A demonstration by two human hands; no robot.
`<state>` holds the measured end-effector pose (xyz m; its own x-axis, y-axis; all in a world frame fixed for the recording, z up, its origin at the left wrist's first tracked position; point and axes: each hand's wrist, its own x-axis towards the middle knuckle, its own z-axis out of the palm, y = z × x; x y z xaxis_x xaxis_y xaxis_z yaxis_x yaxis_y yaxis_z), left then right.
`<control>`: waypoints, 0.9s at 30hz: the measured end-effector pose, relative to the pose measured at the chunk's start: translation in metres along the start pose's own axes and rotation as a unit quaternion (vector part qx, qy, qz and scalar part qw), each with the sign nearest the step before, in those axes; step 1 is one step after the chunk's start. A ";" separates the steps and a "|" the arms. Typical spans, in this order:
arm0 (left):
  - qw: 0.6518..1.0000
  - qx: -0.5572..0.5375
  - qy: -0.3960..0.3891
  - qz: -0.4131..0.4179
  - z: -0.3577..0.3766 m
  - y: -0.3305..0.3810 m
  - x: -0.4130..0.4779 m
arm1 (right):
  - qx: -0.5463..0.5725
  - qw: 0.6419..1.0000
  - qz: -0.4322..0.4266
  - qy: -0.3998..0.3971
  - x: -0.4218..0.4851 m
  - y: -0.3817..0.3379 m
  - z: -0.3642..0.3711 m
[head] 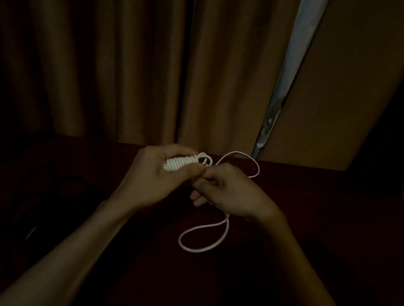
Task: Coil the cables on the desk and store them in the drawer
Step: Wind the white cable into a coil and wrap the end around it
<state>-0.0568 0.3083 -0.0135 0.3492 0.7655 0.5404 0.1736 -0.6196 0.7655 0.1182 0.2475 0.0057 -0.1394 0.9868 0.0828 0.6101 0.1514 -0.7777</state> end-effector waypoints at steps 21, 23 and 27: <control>0.992 -0.089 0.081 0.034 -0.008 0.012 0.000 | 0.404 0.914 0.013 -0.045 0.015 0.040 0.019; 0.992 -0.093 0.082 0.037 -0.008 0.012 0.001 | 0.366 0.928 -0.001 -0.076 0.013 0.036 0.023; 0.989 -0.123 0.077 0.011 -0.007 0.010 0.000 | 0.208 0.975 -0.049 -0.062 0.008 0.035 0.015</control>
<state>-0.0619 0.3033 -0.0035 0.2029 0.7812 0.5903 -0.0689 -0.5900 0.8045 0.1265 0.2602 -0.0297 -0.2900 0.9503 0.1130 0.2237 0.1821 -0.9575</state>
